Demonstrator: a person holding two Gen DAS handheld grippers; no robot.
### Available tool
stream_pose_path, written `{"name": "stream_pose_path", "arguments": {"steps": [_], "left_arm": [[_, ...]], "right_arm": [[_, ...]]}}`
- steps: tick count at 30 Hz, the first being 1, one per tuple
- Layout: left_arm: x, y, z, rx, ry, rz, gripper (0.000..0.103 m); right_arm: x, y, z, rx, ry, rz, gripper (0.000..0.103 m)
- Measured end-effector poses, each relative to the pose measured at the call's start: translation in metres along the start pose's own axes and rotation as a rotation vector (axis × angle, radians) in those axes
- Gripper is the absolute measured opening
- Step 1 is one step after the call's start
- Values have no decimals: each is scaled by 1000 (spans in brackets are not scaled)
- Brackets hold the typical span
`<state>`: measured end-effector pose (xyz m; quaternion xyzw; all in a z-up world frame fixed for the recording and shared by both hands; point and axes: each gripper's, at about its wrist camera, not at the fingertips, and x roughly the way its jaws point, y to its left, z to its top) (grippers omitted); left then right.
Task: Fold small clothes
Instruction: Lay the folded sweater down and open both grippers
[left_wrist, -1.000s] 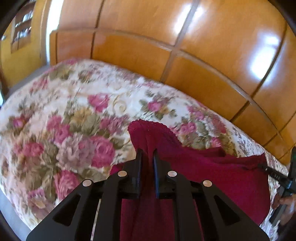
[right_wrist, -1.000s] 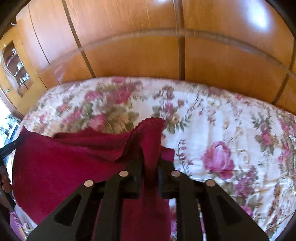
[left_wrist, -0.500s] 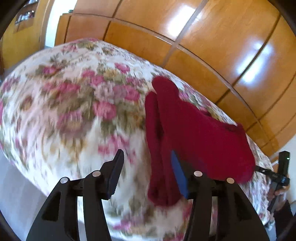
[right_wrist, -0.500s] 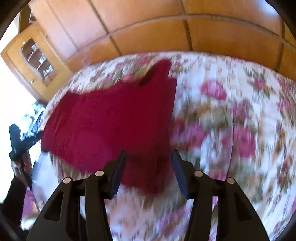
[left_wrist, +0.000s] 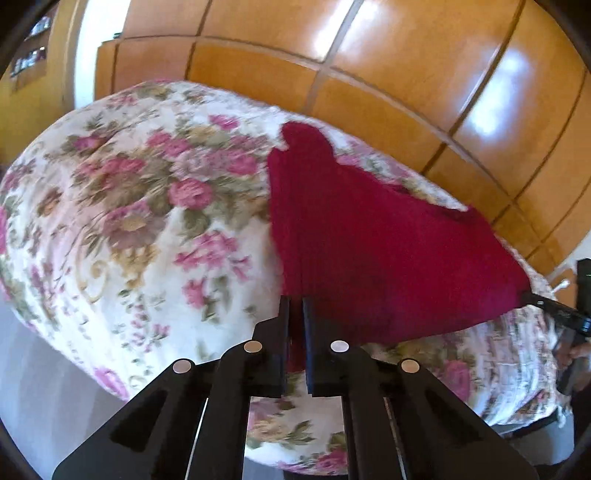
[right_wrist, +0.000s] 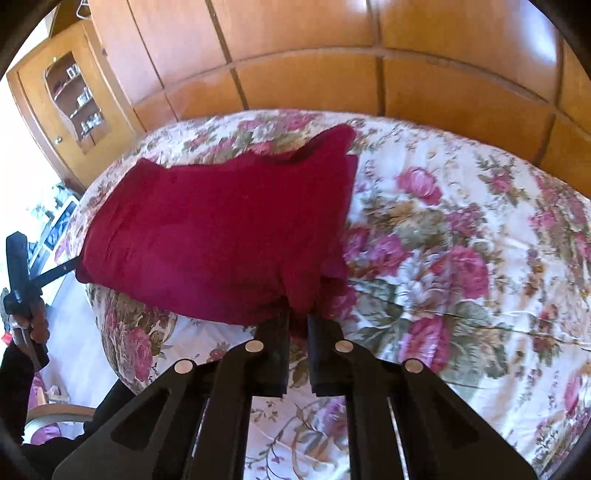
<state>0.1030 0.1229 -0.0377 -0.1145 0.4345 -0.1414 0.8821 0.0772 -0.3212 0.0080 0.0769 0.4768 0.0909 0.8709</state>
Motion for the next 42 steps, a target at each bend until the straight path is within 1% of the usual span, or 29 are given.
{"name": "stream_pose_path", "arguments": {"steps": [2, 4, 7, 9, 10, 11, 12, 13, 15, 18, 19, 21, 22, 23, 24, 27, 30, 33, 34, 35, 37, 39, 42], "left_arm": [[8, 7, -7, -11, 35, 16, 6], [13, 11, -15, -9, 52, 46, 6], [6, 8, -13, 0, 30, 79, 6], [-4, 9, -8, 8, 1, 152, 6], [-9, 13, -5, -6, -9, 147, 6], [-14, 15, -3, -22, -17, 126, 6], [-21, 17, -1, -39, -33, 106, 6], [-30, 18, 3, -51, -65, 91, 6], [-43, 13, 13, -59, -117, 61, 6], [-46, -4, 29, -43, -164, 28, 6], [-42, -11, 35, -31, -169, 26, 6], [-27, -29, 49, 4, -168, 22, 10], [-20, -38, 55, 20, -164, 17, 15], [-14, -46, 60, 36, -161, 14, 17], [-3, -55, 67, 57, -153, 11, 17], [21, -68, 83, 85, -131, 2, 17], [52, -74, 99, 101, -105, 37, 17], [86, -67, 110, 95, -74, 130, 17], [102, -59, 112, 74, -49, 174, 17], [112, -51, 112, 55, -28, 193, 17], [132, -34, 110, 7, 3, 186, 17], [133, -27, 108, -30, -16, 165, 17], [129, -29, 108, -30, -20, 183, 17]], "right_arm": [[24, -11, -10, 37, 64, -17, 6], [40, -11, -17, 44, 89, -33, 6], [41, -9, -16, 22, 78, -53, 6], [38, -8, -14, -1, 86, -60, 8], [34, -7, -12, -12, 88, -61, 11], [26, -6, -9, -20, 79, -71, 16], [19, -6, -5, -24, 60, -91, 31], [12, -5, -1, -29, 36, -116, 39], [-3, -2, 11, -40, -24, -127, 42], [-12, 15, 34, -56, -101, -88, 51], [-9, 23, 43, -68, -114, -71, 52], [6, 43, 59, -98, -116, -43, 52], [16, 52, 66, -121, -106, -34, 51], [29, 61, 75, -147, -94, -31, 51], [42, 66, 83, -167, -79, -38, 51], [81, 73, 105, -193, -24, -69, 51], [111, 62, 122, -193, 8, -124, 51], [140, 39, 139, -158, 32, -181, 51], [149, 29, 144, -131, 39, -190, 50], [158, 21, 147, -103, 43, -184, 50], [168, 9, 151, -64, 37, -177, 50], [175, 1, 155, -28, 23, -160, 51], [178, 3, 157, -34, 5, -158, 54]]}}
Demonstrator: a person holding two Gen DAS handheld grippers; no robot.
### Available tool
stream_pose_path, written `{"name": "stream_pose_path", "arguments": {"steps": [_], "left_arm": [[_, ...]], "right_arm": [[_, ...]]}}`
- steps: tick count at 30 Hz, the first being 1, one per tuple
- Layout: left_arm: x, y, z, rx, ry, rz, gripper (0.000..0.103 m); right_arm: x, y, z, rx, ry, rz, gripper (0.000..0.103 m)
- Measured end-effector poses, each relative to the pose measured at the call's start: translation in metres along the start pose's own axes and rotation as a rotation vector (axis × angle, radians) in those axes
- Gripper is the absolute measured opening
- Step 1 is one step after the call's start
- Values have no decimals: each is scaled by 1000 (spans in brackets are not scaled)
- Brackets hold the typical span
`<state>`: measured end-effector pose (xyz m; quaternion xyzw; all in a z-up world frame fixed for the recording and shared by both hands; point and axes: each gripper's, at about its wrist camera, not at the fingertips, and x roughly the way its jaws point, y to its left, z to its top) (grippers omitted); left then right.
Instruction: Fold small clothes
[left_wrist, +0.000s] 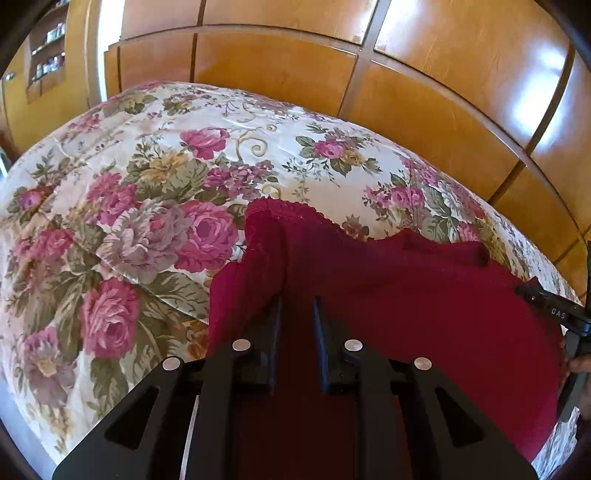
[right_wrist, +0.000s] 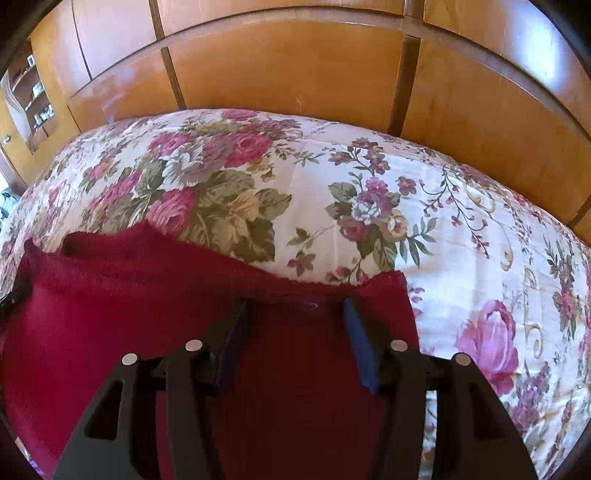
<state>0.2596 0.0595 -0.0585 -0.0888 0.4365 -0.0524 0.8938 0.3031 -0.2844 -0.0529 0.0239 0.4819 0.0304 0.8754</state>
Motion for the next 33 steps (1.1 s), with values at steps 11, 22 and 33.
{"name": "stream_pose_path", "arguments": {"steps": [11, 22, 33], "left_arm": [[-75, -22, -31, 55, -105, 56, 17], [-106, -19, -67, 49, -123, 46, 17], [-110, -17, -99, 23, -86, 47, 17]], "right_arm": [[-66, -10, -27, 36, -98, 46, 88], [-79, -42, -100, 220, -8, 244, 89], [-87, -32, -131, 268, 15, 347, 88]]}}
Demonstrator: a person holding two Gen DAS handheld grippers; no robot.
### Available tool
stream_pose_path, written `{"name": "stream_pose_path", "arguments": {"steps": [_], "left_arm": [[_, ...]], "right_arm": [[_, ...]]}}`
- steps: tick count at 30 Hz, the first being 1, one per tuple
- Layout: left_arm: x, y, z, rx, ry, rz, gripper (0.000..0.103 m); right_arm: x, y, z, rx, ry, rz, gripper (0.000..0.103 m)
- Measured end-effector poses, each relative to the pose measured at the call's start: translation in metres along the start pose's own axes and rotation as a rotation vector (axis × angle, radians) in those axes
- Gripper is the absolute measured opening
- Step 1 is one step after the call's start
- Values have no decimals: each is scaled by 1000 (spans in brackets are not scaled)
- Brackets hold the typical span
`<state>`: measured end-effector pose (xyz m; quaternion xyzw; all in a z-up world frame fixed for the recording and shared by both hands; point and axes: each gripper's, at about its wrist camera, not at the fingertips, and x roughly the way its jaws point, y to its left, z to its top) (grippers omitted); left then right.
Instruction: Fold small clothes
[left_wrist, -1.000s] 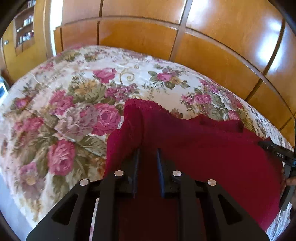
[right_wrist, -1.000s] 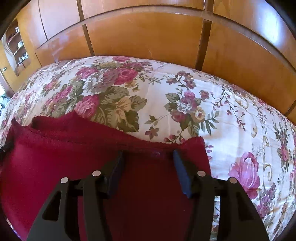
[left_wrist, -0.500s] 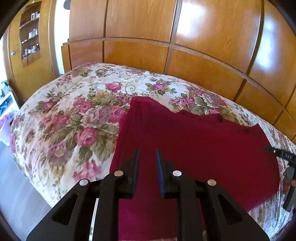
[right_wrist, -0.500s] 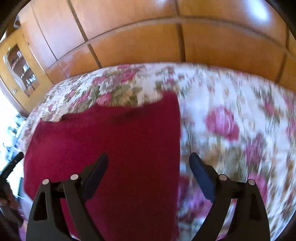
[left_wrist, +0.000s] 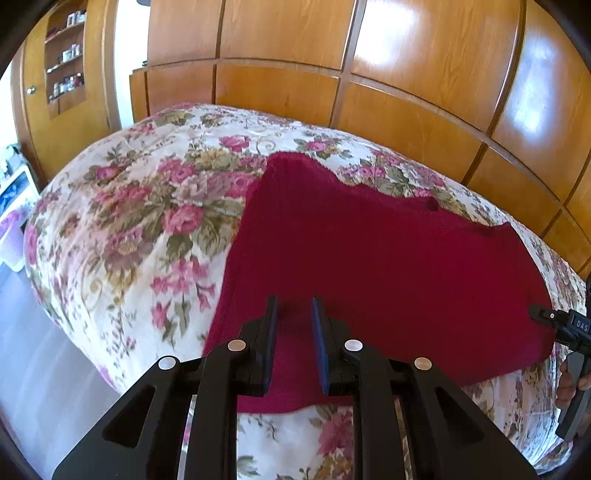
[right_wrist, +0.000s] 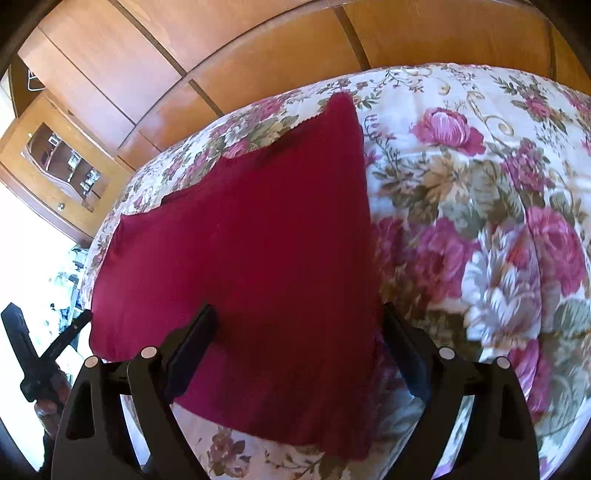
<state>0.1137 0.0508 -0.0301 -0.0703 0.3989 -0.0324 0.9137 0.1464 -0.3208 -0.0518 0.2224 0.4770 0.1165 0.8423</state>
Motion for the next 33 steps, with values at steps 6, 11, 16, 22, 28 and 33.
{"name": "stream_pose_path", "arguments": {"steps": [6, 11, 16, 22, 28, 33], "left_arm": [[-7, 2, -10, -47, -19, -23, 61], [-8, 2, -11, -60, -23, -31, 60], [-10, 4, -11, -49, -31, -34, 53], [-10, 16, -6, -81, -17, -79, 47], [-15, 48, 4, -215, -14, -232, 47], [-15, 68, 10, -289, -4, -321, 47]], "right_arm": [[3, 12, -4, -21, 32, 15, 57], [0, 25, 0, -35, 24, 8, 40], [-14, 44, 10, -65, -11, 7, 33], [-37, 102, 31, -186, -77, 43, 27], [-18, 191, 39, -375, -81, 81, 25], [25, 249, 26, -498, -22, 93, 25]]}}
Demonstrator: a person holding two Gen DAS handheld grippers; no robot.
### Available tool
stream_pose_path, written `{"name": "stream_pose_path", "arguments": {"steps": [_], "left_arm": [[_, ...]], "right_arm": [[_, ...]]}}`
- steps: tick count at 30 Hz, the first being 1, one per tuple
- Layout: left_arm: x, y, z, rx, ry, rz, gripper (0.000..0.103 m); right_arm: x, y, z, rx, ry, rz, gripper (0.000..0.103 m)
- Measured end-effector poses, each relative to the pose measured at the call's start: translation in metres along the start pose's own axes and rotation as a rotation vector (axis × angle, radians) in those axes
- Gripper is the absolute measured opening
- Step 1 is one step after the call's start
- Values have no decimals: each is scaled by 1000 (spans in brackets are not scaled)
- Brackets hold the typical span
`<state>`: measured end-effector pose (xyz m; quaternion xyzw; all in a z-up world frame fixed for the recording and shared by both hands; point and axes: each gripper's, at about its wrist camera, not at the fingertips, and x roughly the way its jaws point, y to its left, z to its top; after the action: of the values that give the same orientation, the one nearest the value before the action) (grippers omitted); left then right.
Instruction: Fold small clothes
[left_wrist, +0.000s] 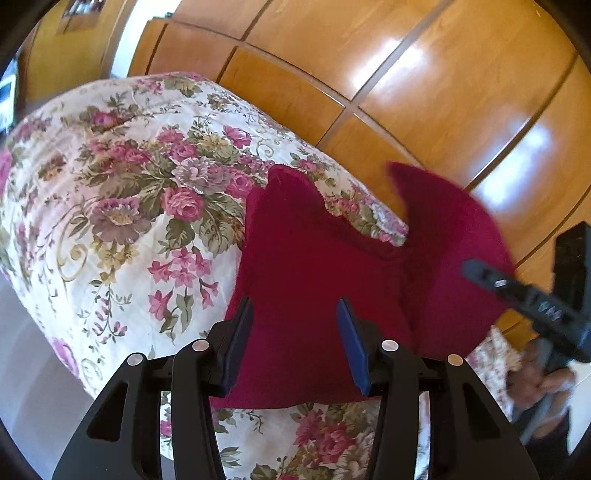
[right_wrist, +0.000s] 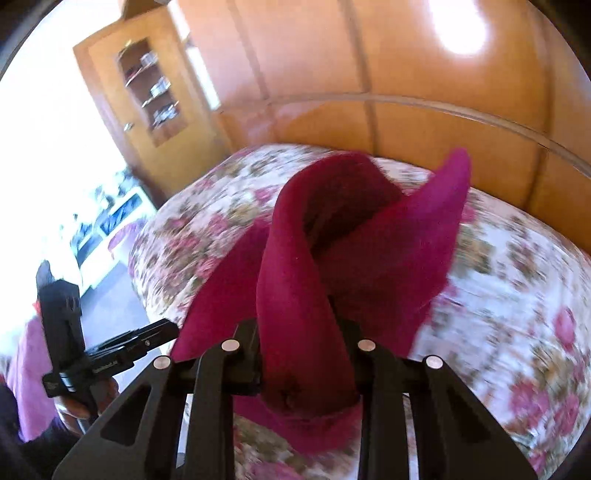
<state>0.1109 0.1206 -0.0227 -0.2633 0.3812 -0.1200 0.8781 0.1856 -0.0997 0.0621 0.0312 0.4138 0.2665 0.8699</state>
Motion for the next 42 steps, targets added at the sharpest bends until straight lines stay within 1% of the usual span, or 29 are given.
{"name": "stream_pose_path", "arguments": {"steps": [3, 5, 8, 9, 10, 11, 12, 14, 16, 19, 21, 22, 23, 24, 26, 27, 29, 30, 31, 32, 33, 34, 35, 36, 37, 39, 40, 41, 42], "left_arm": [[-1, 11, 6, -56, 4, -52, 47], [-3, 17, 10, -91, 7, -80, 47], [-2, 26, 18, -149, 33, -146, 49], [-2, 28, 22, -161, 41, -164, 50], [-2, 28, 24, -162, 44, -173, 53], [-2, 28, 26, -159, 51, -186, 53], [-1, 25, 30, -153, 62, -203, 53], [0, 22, 35, -142, 75, -224, 55], [3, 15, 41, -132, 88, -237, 62], [9, 6, 49, -111, 107, -235, 62], [14, -3, 56, -84, 113, -235, 62], [17, -9, 59, -67, 121, -235, 64], [21, -14, 61, -47, 136, -235, 69], [27, -18, 63, -34, 152, -231, 70], [46, -26, 67, -13, 211, -192, 70], [56, -28, 68, -10, 235, -183, 70], [72, -32, 69, -2, 277, -174, 70], [79, -35, 70, 8, 292, -167, 69], [82, -38, 69, 19, 299, -160, 57], [85, -41, 68, 35, 308, -150, 42], [86, -45, 67, 60, 308, -123, 35], [85, -48, 67, 80, 296, -106, 20], [82, -48, 67, 87, 282, -100, 17], [73, -48, 68, 92, 245, -96, 15], [63, -48, 69, 95, 219, -95, 14], [34, -40, 71, 89, 150, -118, 14], [23, -37, 70, 88, 130, -120, 14], [11, -31, 66, 96, 109, -103, 14], [6, -25, 61, 108, 101, -65, 14]], "right_arm": [[36, 32, -4, -70, 57, 20, 25], [55, 50, -11, -124, 91, 17, 25], [67, 68, -25, -214, 107, 16, 27], [67, 74, -31, -250, 105, 45, 35], [64, 77, -35, -268, 98, 96, 54], [56, 78, -39, -276, 84, 144, 62], [50, 79, -42, -286, 74, 153, 66], [37, 77, -49, -286, 61, 175, 66], [21, 64, -59, -245, 51, 199, 66], [-3, 34, -78, -167, 35, 166, 66], [-15, 13, -87, -114, 31, 119, 66], [-19, 3, -92, -87, 34, 98, 66], [-23, -11, -99, -51, 39, 70, 66], [-24, -18, -103, -34, 43, 53, 66], [-24, -29, -110, -13, 57, 11, 66], [-21, -31, -113, -9, 63, -10, 66], [-10, -31, -114, 9, 74, -17, 65], [-9, -32, -117, 14, 77, -13, 64], [-3, -29, -116, 16, 83, -9, 64], [3, -26, -117, 16, 88, -7, 64], [7, -24, -117, 15, 90, -9, 64], [11, -22, -116, 13, 92, -11, 59], [18, -17, -113, 1, 93, -34, 53], [17, -13, -114, -12, 90, -66, 38], [16, -12, -113, -18, 84, -79, 30], [7, -11, -112, -23, 60, -71, 21], [0, -9, -112, -38, 48, -65, 19], [-5, -6, -114, -55, 47, -45, 19], [-5, -5, -115, -62, 53, -34, 18]]}}
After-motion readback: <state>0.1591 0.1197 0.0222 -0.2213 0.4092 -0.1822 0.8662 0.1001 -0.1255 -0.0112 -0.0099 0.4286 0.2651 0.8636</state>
